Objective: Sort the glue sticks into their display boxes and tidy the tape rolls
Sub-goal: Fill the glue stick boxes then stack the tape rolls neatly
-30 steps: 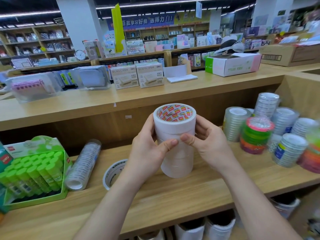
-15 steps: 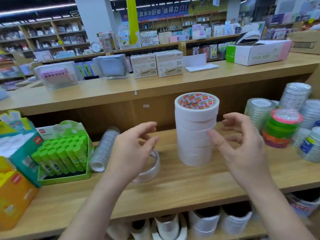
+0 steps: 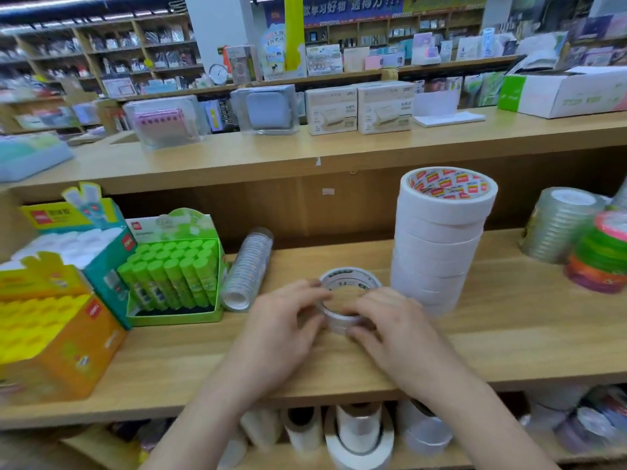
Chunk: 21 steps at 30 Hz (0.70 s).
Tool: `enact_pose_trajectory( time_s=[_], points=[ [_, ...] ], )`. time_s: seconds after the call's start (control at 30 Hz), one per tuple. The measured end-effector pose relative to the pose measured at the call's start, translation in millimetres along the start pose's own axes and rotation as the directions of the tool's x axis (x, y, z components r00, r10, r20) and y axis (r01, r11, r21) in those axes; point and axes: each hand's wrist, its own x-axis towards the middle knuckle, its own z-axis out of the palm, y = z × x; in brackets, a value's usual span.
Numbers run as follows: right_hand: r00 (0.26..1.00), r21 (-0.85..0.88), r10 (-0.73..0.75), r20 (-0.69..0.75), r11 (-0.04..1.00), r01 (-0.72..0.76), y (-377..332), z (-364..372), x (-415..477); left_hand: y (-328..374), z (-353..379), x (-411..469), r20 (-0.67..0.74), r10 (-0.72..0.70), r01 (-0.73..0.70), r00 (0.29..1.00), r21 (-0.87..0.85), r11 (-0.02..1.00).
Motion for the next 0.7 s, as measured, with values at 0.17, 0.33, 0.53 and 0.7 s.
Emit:
enact_pose_trajectory(
  time_s=[0.17, 0.33, 0.53, 0.7],
  points=[
    [0.991, -0.231, 0.021, -0.129, 0.972, -0.051, 0, 2, 2, -11, -17, 35, 0.037, -0.095, 0.043, 0.995, 0.693, 0.720],
    [0.984, -0.230, 0.066, -0.167, 0.968, -0.104, -3, 8, 4, -29, -4, 67, 0.148, -0.475, 0.114, 0.867, 0.870, 0.480],
    [0.973, -0.199, 0.031, -0.228, 0.977, -0.078, -8, 5, 1, -30, -6, 61, 0.105, -0.313, 0.117, 0.944, 0.781, 0.614],
    [0.955, -0.133, 0.016, -0.297, 0.989, -0.058, -19, 3, 5, -13, -25, 23, 0.038, -0.318, 0.282, 0.947, 0.374, 0.884]
  ],
)
